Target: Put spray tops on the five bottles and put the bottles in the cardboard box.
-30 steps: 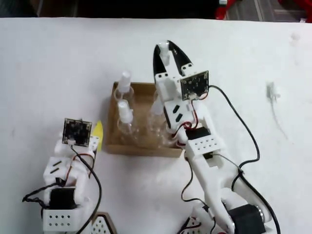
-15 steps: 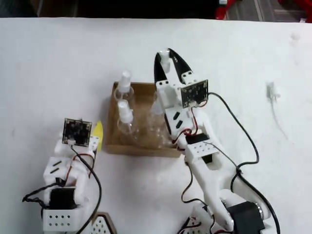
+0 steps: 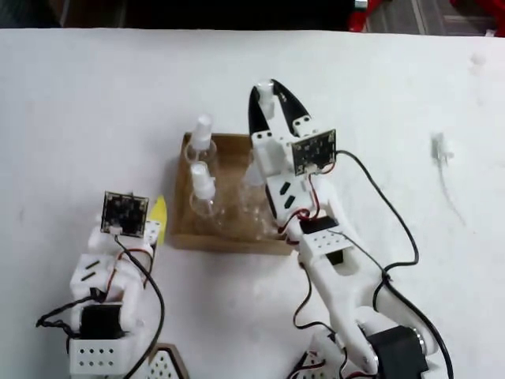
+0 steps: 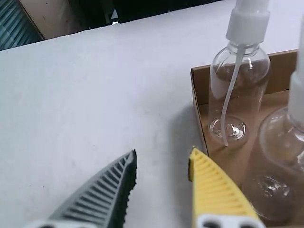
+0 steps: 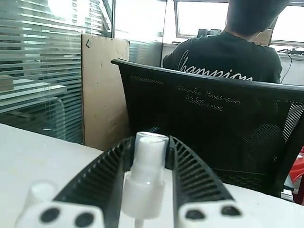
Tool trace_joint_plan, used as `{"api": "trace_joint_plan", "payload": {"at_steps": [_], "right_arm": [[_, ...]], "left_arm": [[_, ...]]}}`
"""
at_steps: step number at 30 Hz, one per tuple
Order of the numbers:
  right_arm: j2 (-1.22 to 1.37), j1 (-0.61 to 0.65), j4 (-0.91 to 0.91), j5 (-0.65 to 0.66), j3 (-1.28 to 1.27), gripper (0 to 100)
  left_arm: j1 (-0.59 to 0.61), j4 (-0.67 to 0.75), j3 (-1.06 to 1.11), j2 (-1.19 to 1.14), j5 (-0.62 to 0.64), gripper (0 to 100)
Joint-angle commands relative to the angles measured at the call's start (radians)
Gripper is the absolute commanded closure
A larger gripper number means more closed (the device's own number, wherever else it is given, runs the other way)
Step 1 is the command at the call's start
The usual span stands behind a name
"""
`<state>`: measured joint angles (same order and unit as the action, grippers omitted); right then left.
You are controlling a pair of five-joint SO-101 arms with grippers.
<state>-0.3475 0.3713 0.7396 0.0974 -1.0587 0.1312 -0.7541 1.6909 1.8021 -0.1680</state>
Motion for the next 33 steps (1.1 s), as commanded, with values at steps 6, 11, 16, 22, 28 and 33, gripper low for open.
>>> {"api": "trace_joint_plan", "payload": {"at_steps": [6, 11, 16, 22, 28, 33], "right_arm": [[-0.015, 0.008, -0.025, -0.005, 0.006, 88.0], [-0.102, 0.008, -0.116, -0.012, 0.005, 87.9], [-0.225, 0.008, -0.285, -0.012, 0.006, 87.9], [-0.288, 0.007, -0.409, -0.014, 0.014, 87.9], [-0.291, -0.001, -0.647, -0.014, 0.173, 93.4], [-0.292, -0.038, -1.17, -0.015, 0.508, 97.1]], "left_arm": [[-0.002, 0.011, 0.002, 0.005, -0.006, 83], [-0.002, 0.012, 0.002, 0.005, -0.008, 83], [-0.001, 0.012, 0.002, 0.005, -0.008, 83], [-0.001, 0.012, 0.002, 0.005, -0.008, 83], [-0.001, 0.012, 0.002, 0.005, -0.008, 83], [-0.001, 0.012, 0.002, 0.005, -0.008, 83]]}}
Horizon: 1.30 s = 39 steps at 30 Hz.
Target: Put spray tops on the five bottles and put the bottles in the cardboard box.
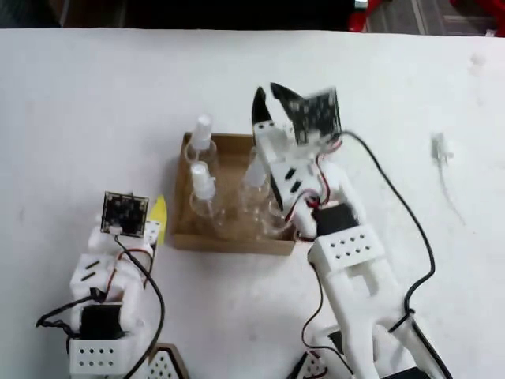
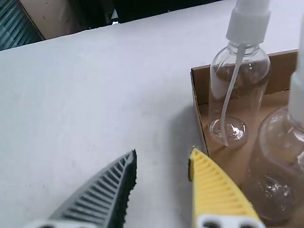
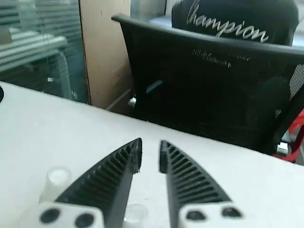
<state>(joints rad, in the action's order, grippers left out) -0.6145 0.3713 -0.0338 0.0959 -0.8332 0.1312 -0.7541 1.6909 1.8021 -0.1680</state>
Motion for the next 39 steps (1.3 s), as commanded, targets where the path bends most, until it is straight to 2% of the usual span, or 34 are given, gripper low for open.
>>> {"api": "trace_joint_plan", "payload": {"at_steps": [1, 5, 10, 14, 18, 25, 30, 35, 39], "right_arm": [[-0.025, -0.061, -0.478, -0.014, 0.347, 96.7], [-0.022, -0.248, -0.677, -0.014, 0.571, 96.7], [-0.001, -0.507, -0.76, -0.002, 0.638, 96.4], [0.131, -0.622, -0.766, 0.072, 0.644, 96.4], [0.351, -0.684, -0.768, 0.172, 0.752, 96.4], [0.823, -0.76, -0.765, 0.187, 1.076, 96.3], [1.211, -0.82, -0.768, 0.187, 1.413, 94.7], [1.586, -0.831, -0.808, 0.187, 1.766, 82.6], [1.817, -0.828, -0.894, 0.187, 2.091, 83.4]], "left_arm": [[-0.001, 0.012, 0.002, 0.005, -0.008, 83], [-0.001, 0.012, 0.002, 0.005, -0.008, 83], [-0.001, 0.011, 0.002, 0.005, -0.008, 83], [-0.001, 0.009, 0.002, 0.005, -0.008, 83], [-0.001, 0.008, 0.002, 0.005, -0.008, 83], [-0.008, 0.003, 0.002, 0.005, -0.011, 83], [-0.008, 0.003, 0.002, 0.005, -0.011, 83], [-0.008, 0.003, 0.002, 0.005, -0.011, 83], [-0.01, 0.003, 0.002, 0.005, -0.011, 83]]}}
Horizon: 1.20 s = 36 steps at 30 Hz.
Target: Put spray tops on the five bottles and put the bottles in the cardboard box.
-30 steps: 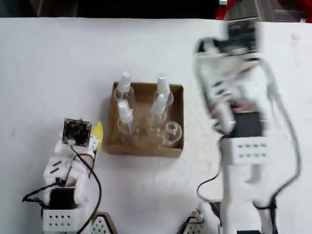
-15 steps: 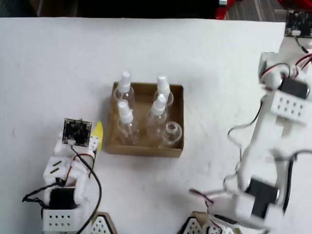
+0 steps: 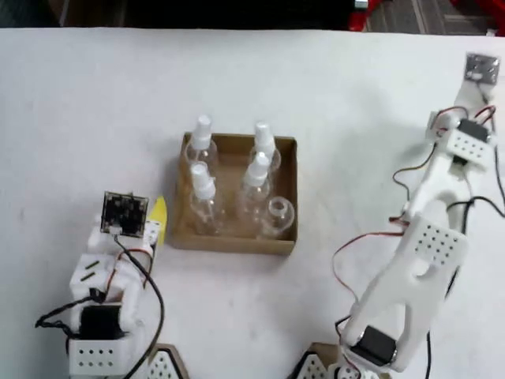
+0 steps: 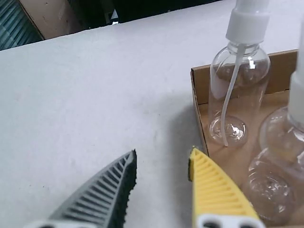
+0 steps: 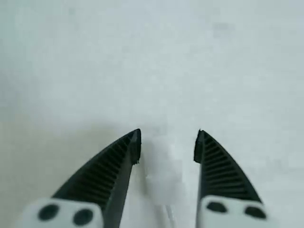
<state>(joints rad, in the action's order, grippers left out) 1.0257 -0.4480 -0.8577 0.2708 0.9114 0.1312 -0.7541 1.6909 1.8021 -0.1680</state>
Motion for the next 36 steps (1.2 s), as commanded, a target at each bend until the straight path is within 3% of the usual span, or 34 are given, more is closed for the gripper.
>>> {"api": "trace_joint_plan", "payload": {"at_steps": [1, 7, 10, 14, 18, 26, 36], "right_arm": [[0.226, -0.005, -0.093, 0.012, 0.419, 83.7], [0.427, 0.012, -0.193, 0.012, 0.712, 83.6], [0.455, 0.022, -0.222, 0.02, 0.726, 85.5], [0.45, 0.019, -0.242, 0.084, 0.743, 99.4], [0.418, 0.016, -0.305, 0.097, 0.755, 97.0], [0.191, 0.05, -0.555, 0.089, 0.755, 98.2], [-0.249, 0.249, -0.869, 0.097, 0.755, 98.3]], "left_arm": [[-0.01, 0.003, 0.002, 0.005, -0.011, 83], [-0.01, 0.003, 0.002, 0.005, -0.011, 83], [-0.01, 0.003, 0.002, 0.005, -0.011, 83], [-0.01, 0.005, 0.002, 0.005, -0.011, 83], [-0.01, 0.006, 0.002, 0.005, -0.009, 83], [-0.01, 0.006, 0.002, 0.005, -0.009, 83], [-0.01, 0.005, 0.002, 0.005, -0.009, 83]]}}
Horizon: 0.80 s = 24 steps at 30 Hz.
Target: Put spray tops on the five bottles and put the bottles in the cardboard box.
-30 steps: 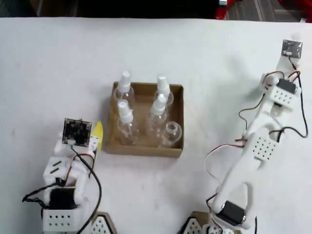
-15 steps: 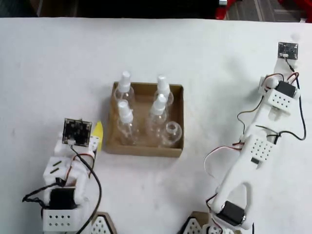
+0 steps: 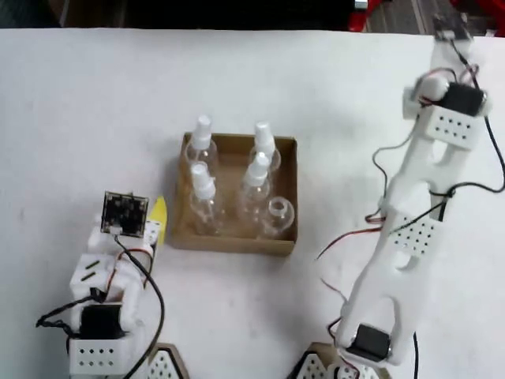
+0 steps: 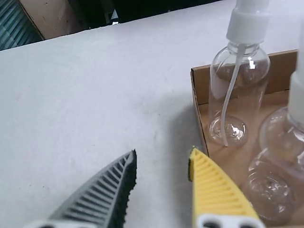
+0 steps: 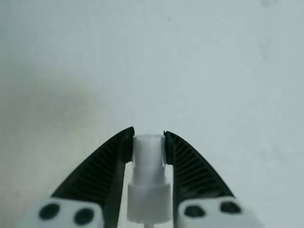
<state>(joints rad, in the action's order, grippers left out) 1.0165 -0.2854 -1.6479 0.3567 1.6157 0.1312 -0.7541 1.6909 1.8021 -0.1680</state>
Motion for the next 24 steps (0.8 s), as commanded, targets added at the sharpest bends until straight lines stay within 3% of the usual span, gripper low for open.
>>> {"api": "trace_joint_plan", "payload": {"at_steps": [1, 14, 24], "right_arm": [[-0.292, 0.104, -0.077, 0.011, 0.051, 98.3], [-0.98, 0.395, -0.081, 0.002, -0.011, 98.4], [-1.399, 0.404, -0.05, -0.379, -0.624, 98.3]], "left_arm": [[-0.01, 0.005, 0.002, 0.005, -0.009, 83], [-0.01, 0.003, 0.002, 0.005, -0.011, 83], [-0.01, 0.003, 0.002, 0.005, -0.011, 83]]}}
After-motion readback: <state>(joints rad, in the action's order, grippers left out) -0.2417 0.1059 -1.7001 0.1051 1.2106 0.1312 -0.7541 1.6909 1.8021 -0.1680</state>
